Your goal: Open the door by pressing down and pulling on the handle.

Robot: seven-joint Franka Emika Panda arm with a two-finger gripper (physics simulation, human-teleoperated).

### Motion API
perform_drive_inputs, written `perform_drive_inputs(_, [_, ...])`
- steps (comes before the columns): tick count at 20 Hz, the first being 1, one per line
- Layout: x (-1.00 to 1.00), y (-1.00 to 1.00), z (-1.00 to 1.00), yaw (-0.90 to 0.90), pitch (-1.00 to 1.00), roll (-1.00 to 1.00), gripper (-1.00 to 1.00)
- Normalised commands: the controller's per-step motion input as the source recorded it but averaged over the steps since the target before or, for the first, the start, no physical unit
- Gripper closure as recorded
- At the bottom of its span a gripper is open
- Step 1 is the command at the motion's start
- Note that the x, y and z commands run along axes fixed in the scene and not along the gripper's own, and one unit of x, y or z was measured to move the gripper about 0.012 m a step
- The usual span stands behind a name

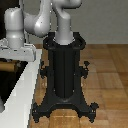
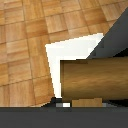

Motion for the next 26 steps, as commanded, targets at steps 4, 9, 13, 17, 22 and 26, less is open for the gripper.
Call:
perform_drive_inputs(4, [0.0, 0.0, -0.5, 0.0, -0.08, 0.0, 1.0])
perform_drive_inputs(9, [0.0, 0.0, -0.8, 0.0, -0.09, 0.0, 1.0])
perform_drive_inputs(13, [0.0, 0.0, -0.5, 0.0, -0.11, 0.0, 1.0])
perform_drive_inputs(17, [0.0, 0.0, -0.75, 0.0, -0.08, 0.0, 1.0])
perform_drive_inputs(22, [0.0, 0.0, -0.4, 0.0, -0.12, 0.0, 1.0])
perform_drive_inputs(26, [0.0, 0.25, 0.0, 0.0, 0.0, 0.0, 1.0])
